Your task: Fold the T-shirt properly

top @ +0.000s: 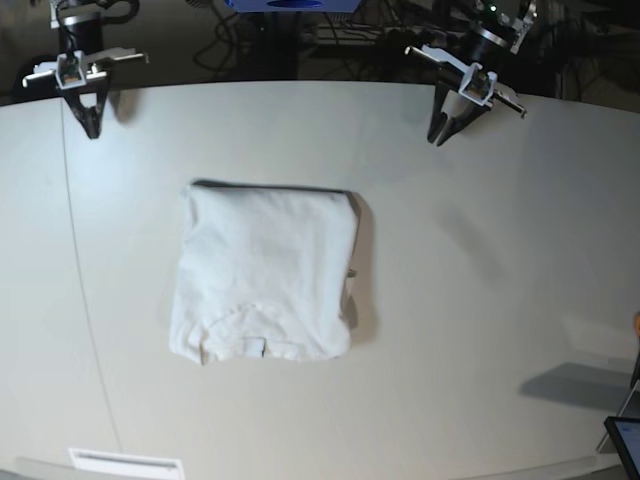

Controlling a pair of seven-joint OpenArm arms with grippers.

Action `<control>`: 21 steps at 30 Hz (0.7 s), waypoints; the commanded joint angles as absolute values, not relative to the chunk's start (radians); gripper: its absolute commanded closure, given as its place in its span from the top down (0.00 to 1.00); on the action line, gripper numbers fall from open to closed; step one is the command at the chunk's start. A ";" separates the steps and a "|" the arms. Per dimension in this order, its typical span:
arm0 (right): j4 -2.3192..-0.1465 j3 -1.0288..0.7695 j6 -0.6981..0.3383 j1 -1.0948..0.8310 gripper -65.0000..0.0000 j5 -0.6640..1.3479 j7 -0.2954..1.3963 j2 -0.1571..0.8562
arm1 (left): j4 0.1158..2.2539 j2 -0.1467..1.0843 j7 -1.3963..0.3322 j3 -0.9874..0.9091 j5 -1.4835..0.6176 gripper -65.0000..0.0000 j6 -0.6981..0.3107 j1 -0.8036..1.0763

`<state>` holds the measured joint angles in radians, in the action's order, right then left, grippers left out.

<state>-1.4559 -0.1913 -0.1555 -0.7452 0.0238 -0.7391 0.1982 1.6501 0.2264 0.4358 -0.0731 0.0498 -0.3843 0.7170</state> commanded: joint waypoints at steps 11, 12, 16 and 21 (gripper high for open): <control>-1.455 -0.136 -0.147 -0.885 0.04 0.035 -0.782 0.199 | 1.667 0.231 0.484 -0.068 0.041 0.07 -0.380 0.905; -1.443 -0.124 -0.145 -0.897 0.04 0.038 -0.782 0.199 | 1.666 0.231 0.484 -0.070 0.041 0.07 -0.380 0.924; -1.392 -0.065 -0.145 -0.915 0.04 0.165 -0.782 0.206 | 1.659 0.228 0.484 -0.068 0.041 0.07 -0.380 0.972; -1.245 0.033 -0.145 -0.901 0.04 0.298 -0.782 0.240 | 1.532 0.220 0.483 -0.067 0.041 0.07 -0.380 0.974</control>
<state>-1.2388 0.0315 -0.1429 -0.8909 0.2958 -0.7643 0.2356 1.5261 0.2184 0.4629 -0.0647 0.0483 -0.3824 0.9546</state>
